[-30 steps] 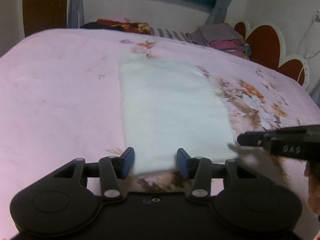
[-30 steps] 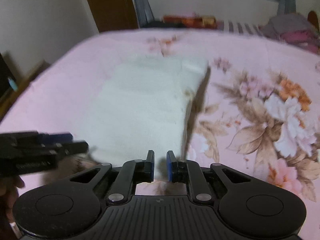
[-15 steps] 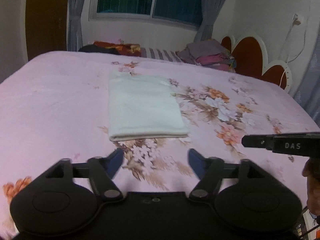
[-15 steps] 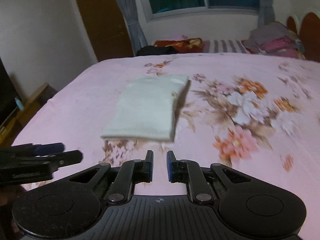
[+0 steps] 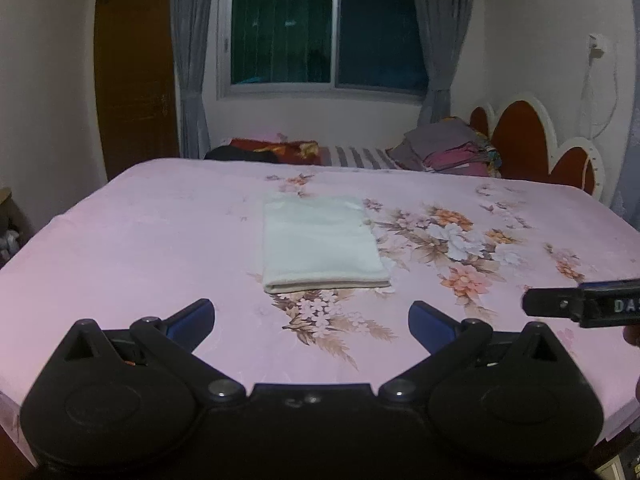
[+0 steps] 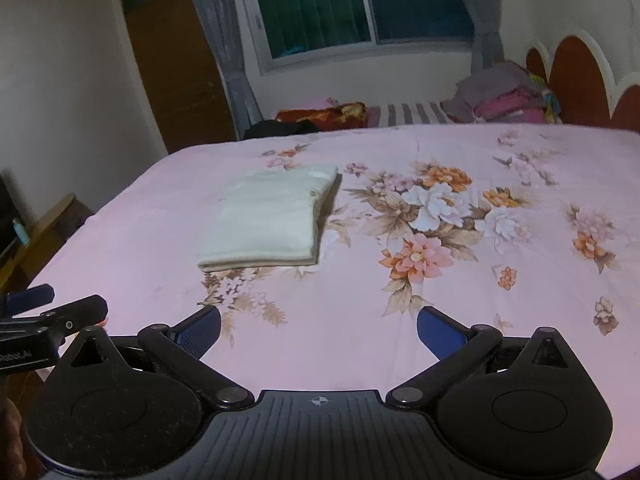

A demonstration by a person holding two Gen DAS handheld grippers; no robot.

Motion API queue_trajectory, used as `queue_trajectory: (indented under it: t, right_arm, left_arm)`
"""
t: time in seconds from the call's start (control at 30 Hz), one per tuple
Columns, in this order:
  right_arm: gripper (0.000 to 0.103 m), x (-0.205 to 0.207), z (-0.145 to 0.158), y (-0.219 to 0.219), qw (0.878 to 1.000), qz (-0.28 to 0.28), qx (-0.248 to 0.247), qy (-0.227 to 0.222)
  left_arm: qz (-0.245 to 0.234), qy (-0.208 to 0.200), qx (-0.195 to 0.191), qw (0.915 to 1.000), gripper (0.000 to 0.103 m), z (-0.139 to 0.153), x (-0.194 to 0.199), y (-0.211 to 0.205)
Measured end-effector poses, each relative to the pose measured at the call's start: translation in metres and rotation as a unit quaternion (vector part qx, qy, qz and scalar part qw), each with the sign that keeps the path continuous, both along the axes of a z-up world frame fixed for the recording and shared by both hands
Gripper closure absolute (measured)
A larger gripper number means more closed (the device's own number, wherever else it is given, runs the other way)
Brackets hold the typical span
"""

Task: Fold small clothes

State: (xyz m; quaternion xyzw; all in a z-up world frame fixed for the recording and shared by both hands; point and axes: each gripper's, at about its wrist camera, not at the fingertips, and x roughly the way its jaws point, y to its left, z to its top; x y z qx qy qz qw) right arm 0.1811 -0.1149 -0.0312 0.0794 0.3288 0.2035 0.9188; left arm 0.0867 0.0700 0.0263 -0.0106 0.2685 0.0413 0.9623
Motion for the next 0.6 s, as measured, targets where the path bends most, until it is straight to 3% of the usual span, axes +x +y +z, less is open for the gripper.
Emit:
queue_trajectory:
  t: [0.6]
  right_arm:
    - [0.000,-0.030,0.020,-0.009,1.000,0.005,-0.019,-0.024]
  left_arm:
    - [0.004,-0.004,0.012,0.9999,0.000,0.009,-0.013,-0.024]
